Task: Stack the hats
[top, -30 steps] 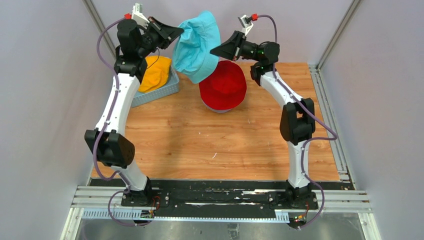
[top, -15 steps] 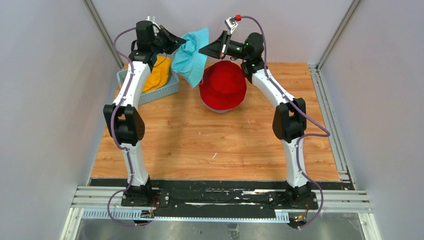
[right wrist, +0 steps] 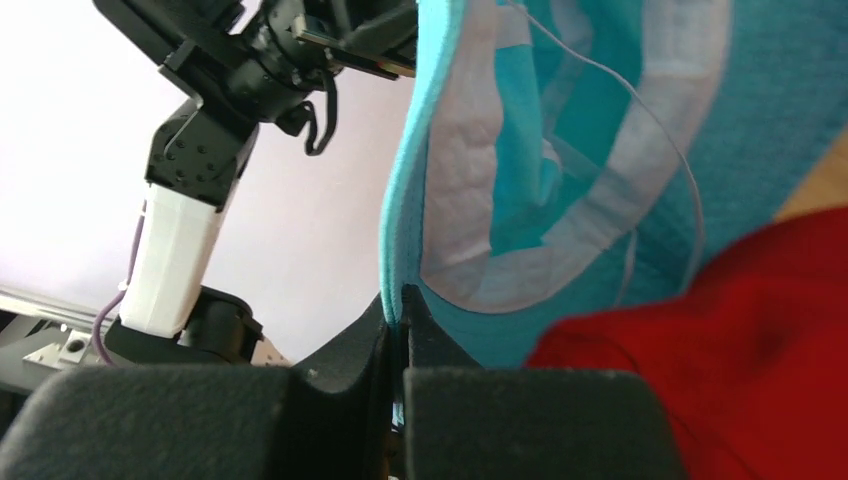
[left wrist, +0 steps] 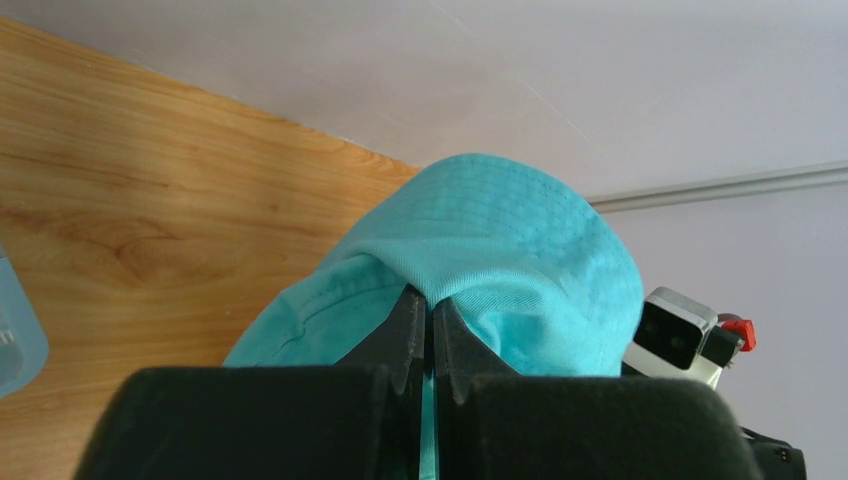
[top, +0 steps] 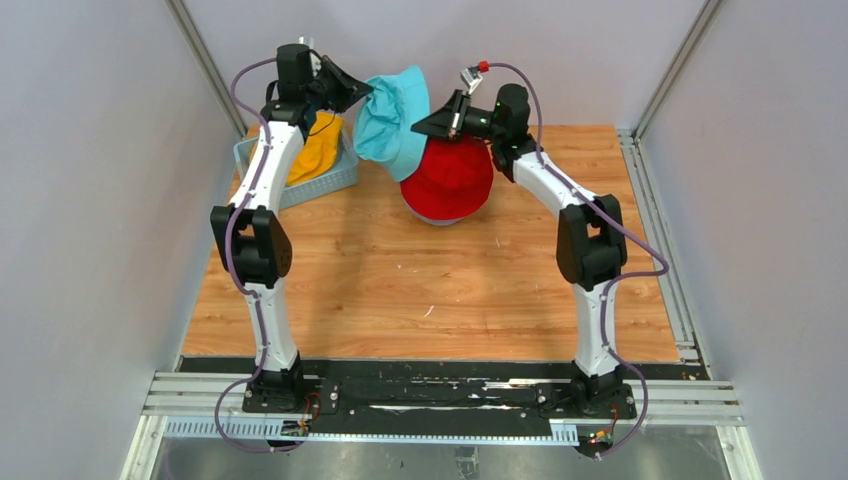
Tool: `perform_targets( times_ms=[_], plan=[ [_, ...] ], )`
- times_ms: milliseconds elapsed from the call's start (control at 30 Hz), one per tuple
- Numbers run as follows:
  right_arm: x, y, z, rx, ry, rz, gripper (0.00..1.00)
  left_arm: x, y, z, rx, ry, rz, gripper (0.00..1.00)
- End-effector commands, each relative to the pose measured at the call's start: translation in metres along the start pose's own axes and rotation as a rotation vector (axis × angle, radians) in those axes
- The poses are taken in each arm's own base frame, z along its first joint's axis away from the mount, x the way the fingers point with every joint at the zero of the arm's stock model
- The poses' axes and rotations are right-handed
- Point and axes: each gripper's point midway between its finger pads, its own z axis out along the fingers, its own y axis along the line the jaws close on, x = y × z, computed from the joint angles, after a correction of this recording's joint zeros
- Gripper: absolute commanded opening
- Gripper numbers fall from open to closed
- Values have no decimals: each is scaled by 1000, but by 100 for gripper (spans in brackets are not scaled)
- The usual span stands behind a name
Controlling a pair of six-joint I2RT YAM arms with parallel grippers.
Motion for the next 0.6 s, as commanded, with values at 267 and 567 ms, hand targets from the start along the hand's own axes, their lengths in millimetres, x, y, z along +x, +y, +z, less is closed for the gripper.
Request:
perform_targets(
  times_ms=[267,567],
  plan=[
    [-22,57,-69,12,-95,-145,1,21,-69,-10,110,18,82,0],
    [-21,42,-114,94,-146,-111,1,52,-92,0,150,82,105,3]
  ],
)
